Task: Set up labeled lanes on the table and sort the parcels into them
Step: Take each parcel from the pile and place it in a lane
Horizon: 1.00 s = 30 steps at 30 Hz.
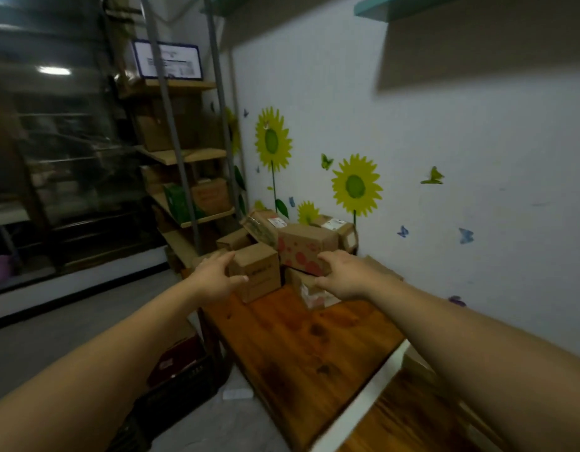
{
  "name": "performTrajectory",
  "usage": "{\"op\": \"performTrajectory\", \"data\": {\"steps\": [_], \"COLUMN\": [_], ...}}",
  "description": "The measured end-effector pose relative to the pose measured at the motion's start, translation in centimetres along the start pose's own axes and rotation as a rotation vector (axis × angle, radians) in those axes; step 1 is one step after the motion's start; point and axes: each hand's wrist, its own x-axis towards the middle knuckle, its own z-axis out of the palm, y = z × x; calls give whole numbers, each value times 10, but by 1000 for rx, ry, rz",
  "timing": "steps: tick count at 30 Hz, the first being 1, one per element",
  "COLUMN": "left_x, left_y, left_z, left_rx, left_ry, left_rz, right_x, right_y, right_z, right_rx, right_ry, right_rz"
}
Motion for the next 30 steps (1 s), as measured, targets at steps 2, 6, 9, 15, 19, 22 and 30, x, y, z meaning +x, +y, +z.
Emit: {"op": "performTrajectory", "data": {"steps": [2, 6, 9, 15, 19, 22, 30], "left_x": [33, 111, 178, 297, 360, 404, 505], "left_y": [-16, -49, -68, -80, -65, -50, -9], "left_z": [-10, -25, -27, -20, -5, 23, 103], "left_rx": [-5, 4, -24, 157, 118, 72, 126], "left_ry": [-13, -46, -83, -234, -311, -366, -505], "left_rz": [4, 22, 82, 242, 314, 371, 375], "right_x": [42, 121, 175, 248, 279, 301, 350], "right_y": [-6, -12, -14, -4, 18, 42, 104], "right_z": [6, 20, 31, 42, 45, 51, 88], "right_rx": [-12, -22, -59, -48, -22, 43, 322], "right_ry": [-9, 3, 30, 2, -5, 5, 41], "right_rz": [7, 68, 131, 320, 416, 505, 720]}}
